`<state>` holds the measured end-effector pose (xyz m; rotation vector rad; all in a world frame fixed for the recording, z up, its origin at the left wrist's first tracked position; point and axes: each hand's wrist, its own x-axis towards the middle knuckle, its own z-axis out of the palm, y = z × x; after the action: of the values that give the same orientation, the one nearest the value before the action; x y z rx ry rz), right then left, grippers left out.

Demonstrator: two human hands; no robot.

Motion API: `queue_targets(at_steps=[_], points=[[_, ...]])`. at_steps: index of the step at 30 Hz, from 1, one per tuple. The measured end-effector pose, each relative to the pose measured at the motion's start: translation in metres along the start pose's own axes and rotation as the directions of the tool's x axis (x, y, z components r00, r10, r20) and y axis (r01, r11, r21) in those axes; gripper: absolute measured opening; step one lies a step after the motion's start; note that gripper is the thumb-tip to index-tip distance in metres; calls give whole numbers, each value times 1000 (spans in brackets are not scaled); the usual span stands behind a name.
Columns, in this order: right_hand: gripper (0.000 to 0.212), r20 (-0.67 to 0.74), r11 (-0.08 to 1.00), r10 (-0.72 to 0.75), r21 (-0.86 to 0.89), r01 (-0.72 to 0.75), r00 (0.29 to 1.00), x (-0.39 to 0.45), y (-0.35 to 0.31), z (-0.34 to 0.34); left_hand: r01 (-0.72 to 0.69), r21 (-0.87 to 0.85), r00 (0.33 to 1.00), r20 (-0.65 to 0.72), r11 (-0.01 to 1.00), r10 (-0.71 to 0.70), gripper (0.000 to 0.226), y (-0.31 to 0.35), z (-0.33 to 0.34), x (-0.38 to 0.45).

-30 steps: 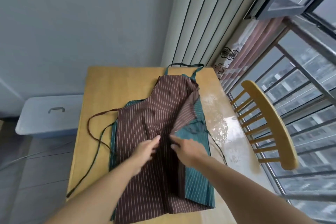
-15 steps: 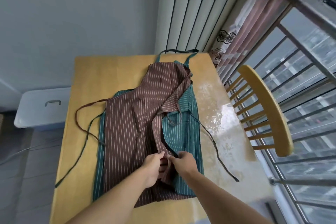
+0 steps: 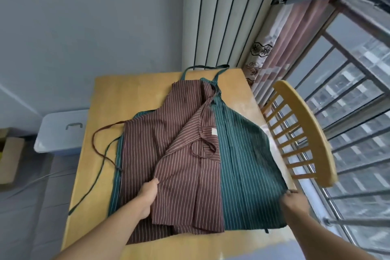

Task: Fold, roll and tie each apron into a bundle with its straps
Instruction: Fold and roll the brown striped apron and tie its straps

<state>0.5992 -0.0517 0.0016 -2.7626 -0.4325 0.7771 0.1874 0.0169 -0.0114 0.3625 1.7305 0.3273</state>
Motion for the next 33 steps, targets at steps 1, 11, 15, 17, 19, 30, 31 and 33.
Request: queue_targets(at_steps=[1,11,15,17,19,30,31,33], points=[[40,-74,994,-36,-109,28,997,-1,1,1,12,-29,1000,28,1000,-11,51,-2,-7,3],[102,500,957,-291,134,259,816,-152,-51,102,-80,-177,986,132,981,105,51,-6,-42,-23],[110,472,978,-198,40,204,859,-170,-47,117,-52,-151,983,167,987,77,45,-9,-88,-19],[106,478,981,-177,15,194,860,-176,-52,118,-34,-29,967,250,999,40,34,-20,-110,-18],[96,471,983,-171,20,184,866,-183,-58,120,-12,174,960,278,985,-38,30,-34,-129,-13],[47,354,858,-499,74,508,791,-205,-89,126,-315,750,886,12,582,464,24,-19,-124,-1],[42,373,840,-528,93,535,763,-207,-97,129,-365,720,863,24,590,505,22,-13,-118,0],[37,382,812,-573,150,564,724,-214,-117,133,-480,655,811,78,583,580,22,-7,-104,4]])
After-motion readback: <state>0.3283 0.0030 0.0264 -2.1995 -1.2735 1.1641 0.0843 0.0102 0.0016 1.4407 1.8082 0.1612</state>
